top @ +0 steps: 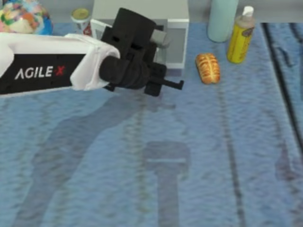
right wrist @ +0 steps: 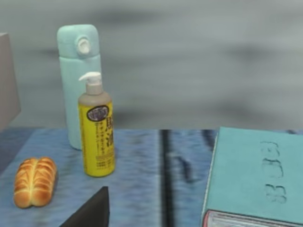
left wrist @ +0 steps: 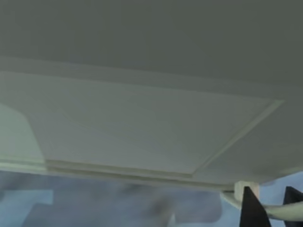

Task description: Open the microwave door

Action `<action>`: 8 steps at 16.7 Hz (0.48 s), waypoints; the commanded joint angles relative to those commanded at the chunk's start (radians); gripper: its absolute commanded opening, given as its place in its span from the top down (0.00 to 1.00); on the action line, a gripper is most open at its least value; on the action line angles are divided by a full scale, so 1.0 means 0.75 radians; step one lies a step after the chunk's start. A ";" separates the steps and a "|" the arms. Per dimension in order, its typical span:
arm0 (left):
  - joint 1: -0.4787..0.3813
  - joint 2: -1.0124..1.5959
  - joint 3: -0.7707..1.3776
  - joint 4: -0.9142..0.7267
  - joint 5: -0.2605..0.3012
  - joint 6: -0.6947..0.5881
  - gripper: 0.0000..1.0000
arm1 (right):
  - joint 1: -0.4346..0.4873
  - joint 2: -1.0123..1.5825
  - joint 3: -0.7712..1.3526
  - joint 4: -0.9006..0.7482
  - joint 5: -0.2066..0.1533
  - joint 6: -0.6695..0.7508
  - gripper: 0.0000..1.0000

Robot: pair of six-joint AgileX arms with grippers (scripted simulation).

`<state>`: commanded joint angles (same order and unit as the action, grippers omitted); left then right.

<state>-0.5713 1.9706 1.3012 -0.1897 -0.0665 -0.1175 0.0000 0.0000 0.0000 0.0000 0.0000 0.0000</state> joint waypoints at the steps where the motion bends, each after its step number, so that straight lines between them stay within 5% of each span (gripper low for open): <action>1: -0.012 0.002 0.005 -0.001 0.011 -0.008 1.00 | 0.000 0.000 0.000 0.000 0.000 0.000 0.00; 8: 0.025 -0.040 -0.056 0.021 0.064 0.073 1.00 | 0.000 0.000 0.000 0.000 0.000 0.000 0.00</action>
<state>-0.5529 1.9407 1.2590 -0.1742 -0.0186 -0.0624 0.0000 0.0000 0.0000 0.0000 0.0000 0.0000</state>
